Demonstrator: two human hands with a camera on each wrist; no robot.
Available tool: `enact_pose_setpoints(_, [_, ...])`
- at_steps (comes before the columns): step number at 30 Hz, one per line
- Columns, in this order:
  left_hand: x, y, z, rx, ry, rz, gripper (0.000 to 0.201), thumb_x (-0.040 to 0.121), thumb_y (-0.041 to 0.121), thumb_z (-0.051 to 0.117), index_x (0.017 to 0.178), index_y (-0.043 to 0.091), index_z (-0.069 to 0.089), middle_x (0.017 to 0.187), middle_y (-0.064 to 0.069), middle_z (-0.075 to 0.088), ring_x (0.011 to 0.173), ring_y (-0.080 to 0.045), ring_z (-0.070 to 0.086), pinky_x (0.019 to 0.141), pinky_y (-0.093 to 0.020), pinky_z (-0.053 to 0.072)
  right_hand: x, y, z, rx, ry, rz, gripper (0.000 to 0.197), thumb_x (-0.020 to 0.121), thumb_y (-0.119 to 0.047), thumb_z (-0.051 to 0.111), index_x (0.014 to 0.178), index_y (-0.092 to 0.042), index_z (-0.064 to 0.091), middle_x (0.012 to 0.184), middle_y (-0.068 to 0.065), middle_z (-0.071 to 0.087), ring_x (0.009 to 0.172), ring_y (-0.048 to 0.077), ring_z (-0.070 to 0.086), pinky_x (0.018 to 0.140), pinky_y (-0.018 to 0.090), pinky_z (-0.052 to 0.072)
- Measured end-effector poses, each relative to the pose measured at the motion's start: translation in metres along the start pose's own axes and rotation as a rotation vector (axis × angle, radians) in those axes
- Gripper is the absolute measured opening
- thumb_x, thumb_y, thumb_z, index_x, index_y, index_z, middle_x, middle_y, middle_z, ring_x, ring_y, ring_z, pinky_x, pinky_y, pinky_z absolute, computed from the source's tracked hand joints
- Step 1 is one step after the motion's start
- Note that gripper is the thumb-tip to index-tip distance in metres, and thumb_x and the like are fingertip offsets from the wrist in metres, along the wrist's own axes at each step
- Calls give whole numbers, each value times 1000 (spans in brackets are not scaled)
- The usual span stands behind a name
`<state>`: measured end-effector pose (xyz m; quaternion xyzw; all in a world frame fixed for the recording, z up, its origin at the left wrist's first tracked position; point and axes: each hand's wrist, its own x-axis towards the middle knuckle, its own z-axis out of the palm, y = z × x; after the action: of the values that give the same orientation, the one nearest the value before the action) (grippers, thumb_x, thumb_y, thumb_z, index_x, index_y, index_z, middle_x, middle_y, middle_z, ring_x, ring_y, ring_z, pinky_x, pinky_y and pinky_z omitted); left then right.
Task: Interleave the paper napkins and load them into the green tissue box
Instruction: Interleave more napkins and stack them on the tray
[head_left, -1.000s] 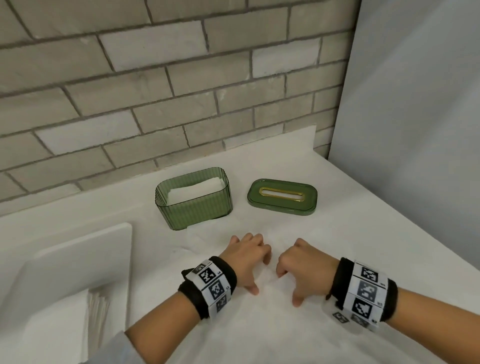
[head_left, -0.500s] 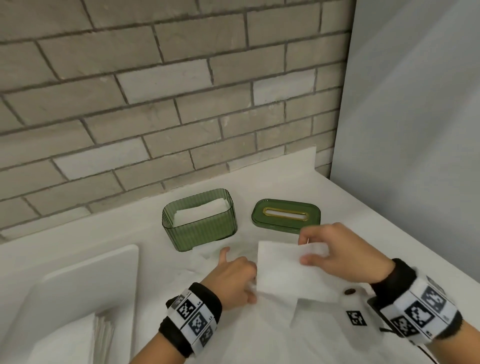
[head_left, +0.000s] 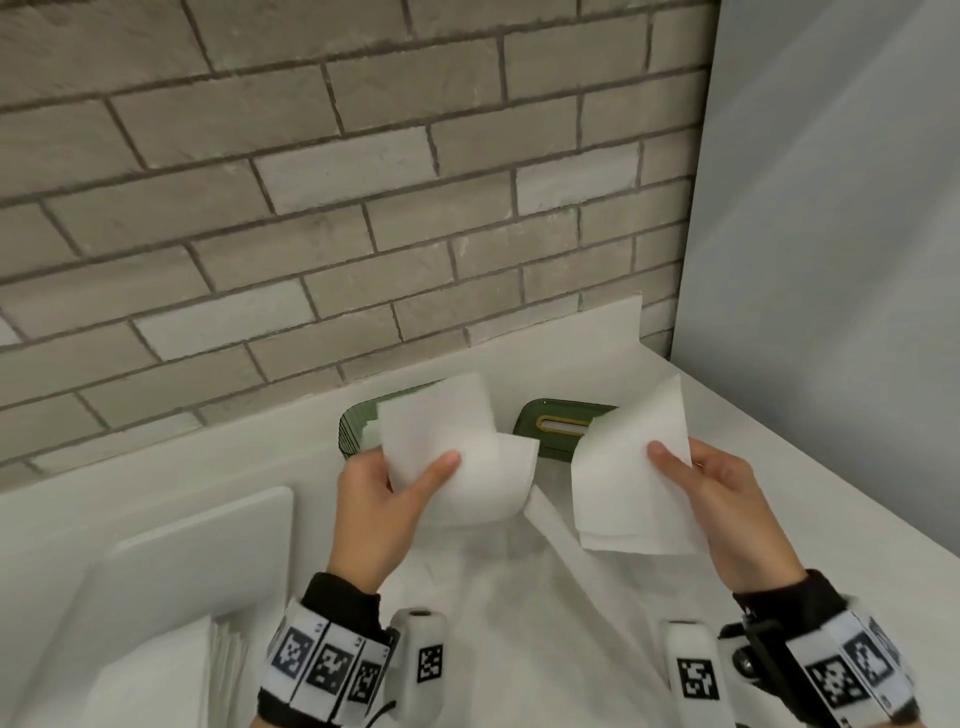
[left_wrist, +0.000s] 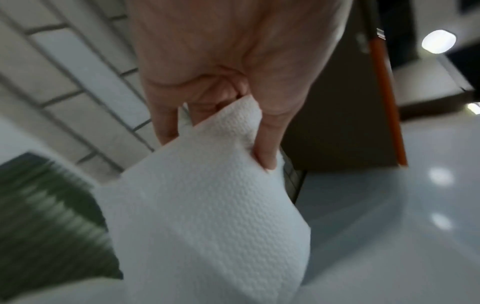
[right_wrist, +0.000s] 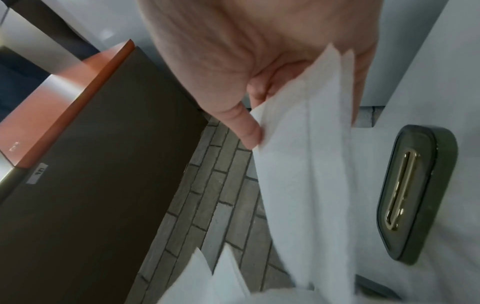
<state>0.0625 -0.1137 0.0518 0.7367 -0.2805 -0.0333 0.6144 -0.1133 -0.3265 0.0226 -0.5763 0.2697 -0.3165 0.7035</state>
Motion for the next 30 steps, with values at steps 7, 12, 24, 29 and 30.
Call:
enact_pose_setpoints(7, [-8, -15, -9, -351, 28, -315, 22, 80, 22, 80, 96, 7, 76, 105, -19, 75, 97, -29, 72, 84, -49, 54, 3, 3, 15, 30, -27, 22, 22, 97, -16, 55, 111, -10, 70, 108, 4, 74, 105, 24, 68, 96, 41, 50])
enact_pose_setpoints(12, [-13, -5, -6, -521, 1, -294, 23, 90, 10, 65, 111, 4, 72, 110, -12, 76, 100, -23, 73, 79, -30, 61, -1, 9, 32, 93, -163, 137, 23, 97, -11, 52, 112, -7, 70, 110, 10, 73, 106, 25, 68, 100, 43, 48])
enact_pose_setpoints(24, [-22, -7, 24, -418, 234, -212, 17, 86, 8, 74, 103, 9, 73, 97, -1, 79, 90, -19, 75, 77, -32, 62, -35, 19, 84, 351, -375, 420, 34, 100, -25, 42, 116, -7, 66, 112, 12, 72, 103, 27, 68, 92, 40, 51])
enact_pose_setpoints(29, [-21, -3, 28, -445, 309, -191, 15, 85, 9, 75, 101, 9, 74, 95, 0, 79, 90, -17, 75, 75, -28, 62, -39, 23, 88, 402, -374, 486, 40, 97, -34, 47, 118, -7, 67, 112, 13, 71, 99, 26, 69, 80, 36, 55])
enact_pose_setpoints(30, [-22, -3, 29, -433, 311, -185, 14, 85, 9, 75, 100, 9, 74, 94, 0, 79, 90, -17, 75, 75, -29, 62, -40, 23, 89, 424, -382, 479, 42, 96, -37, 47, 121, -9, 66, 117, 12, 70, 106, 27, 67, 86, 38, 53])
